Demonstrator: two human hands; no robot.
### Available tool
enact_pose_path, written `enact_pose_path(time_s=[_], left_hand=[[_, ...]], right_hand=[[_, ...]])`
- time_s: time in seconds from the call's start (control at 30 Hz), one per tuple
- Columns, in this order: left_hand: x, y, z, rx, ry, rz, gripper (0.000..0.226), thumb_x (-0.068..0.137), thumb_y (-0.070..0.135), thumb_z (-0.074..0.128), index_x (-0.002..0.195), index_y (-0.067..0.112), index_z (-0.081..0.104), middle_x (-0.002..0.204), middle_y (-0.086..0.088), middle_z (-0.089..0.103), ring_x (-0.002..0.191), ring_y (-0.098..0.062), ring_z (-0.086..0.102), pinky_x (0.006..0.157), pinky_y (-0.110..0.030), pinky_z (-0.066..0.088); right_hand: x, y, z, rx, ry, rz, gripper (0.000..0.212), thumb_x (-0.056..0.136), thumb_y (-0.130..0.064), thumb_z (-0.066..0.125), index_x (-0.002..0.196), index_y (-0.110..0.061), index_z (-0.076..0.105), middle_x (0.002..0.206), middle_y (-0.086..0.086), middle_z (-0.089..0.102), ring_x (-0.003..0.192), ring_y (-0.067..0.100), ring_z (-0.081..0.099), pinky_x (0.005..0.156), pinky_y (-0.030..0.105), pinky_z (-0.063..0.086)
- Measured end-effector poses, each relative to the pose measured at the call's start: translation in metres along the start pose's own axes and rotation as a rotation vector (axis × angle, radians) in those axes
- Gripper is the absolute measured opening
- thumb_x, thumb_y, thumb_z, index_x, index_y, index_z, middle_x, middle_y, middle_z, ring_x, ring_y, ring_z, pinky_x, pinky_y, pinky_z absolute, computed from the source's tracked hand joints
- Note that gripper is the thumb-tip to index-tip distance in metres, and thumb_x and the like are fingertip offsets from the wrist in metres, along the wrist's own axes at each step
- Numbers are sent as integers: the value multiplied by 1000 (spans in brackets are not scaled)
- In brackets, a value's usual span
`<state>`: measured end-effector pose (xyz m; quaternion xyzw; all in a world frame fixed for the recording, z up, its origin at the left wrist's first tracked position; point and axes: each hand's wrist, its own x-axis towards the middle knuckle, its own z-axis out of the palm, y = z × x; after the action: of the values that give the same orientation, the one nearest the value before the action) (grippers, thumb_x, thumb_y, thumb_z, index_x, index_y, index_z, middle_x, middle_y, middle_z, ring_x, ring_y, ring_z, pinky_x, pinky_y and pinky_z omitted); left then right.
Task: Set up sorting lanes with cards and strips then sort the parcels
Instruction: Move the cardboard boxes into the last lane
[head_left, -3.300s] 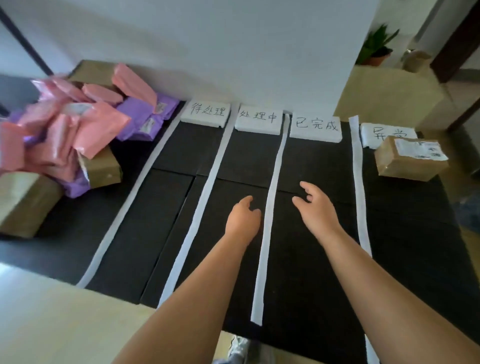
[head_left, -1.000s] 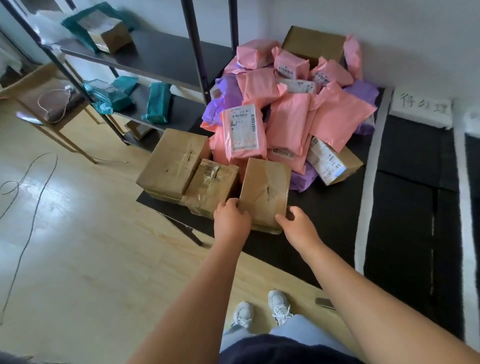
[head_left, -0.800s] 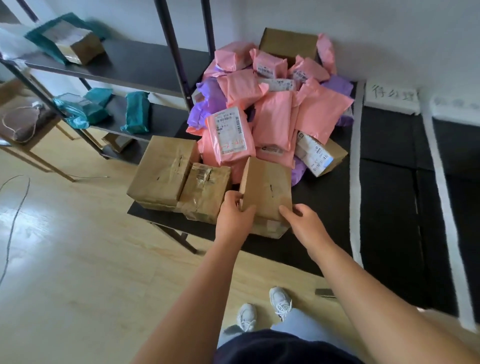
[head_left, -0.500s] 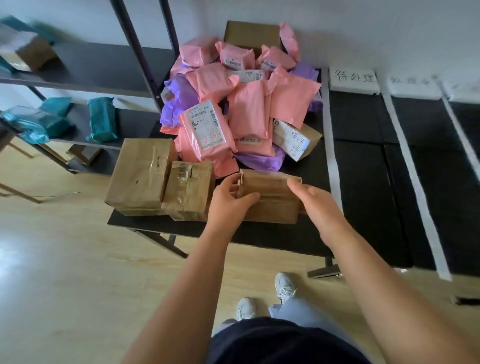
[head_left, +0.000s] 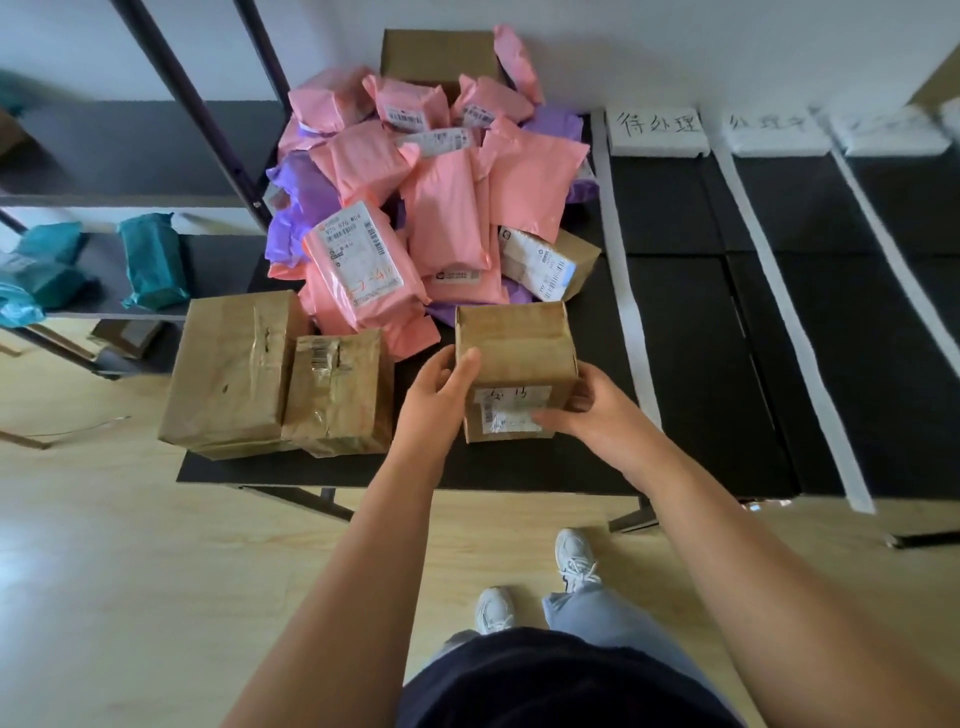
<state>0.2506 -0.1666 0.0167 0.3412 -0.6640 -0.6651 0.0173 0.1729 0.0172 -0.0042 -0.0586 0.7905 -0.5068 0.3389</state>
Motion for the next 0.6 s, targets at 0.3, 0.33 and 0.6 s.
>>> enact_pose_path(time_s=[0.3,0.33,0.6], left_hand=[[8,-13,-6,158,-45,92,67,88,20,72,144,45,43,110,13,70,95,-1,67,81,-24,56],[8,-12,-6,172,-19,75,64,88,26,72,144,40,45,110,13,70,98,-3,66,86,-30,55],[10,-32,9,235,167,-156,39,93,38,64,126,17,60,100,5,69,93,-14,67,89,-42,58]], right_hand=[[6,-3,0,-116,164,-47,49,95,-52,57,139,-31,50,99,-26,58,90,-7,56,67,13,39],[7,-3,-2,-127,188,-46,49,95,-54,55,138,-31,51,96,-26,56,86,-8,54,65,13,38],[7,11,11,-184,175,15,47,97,-33,61,142,-26,47,105,-20,55,81,-5,53,58,14,38]])
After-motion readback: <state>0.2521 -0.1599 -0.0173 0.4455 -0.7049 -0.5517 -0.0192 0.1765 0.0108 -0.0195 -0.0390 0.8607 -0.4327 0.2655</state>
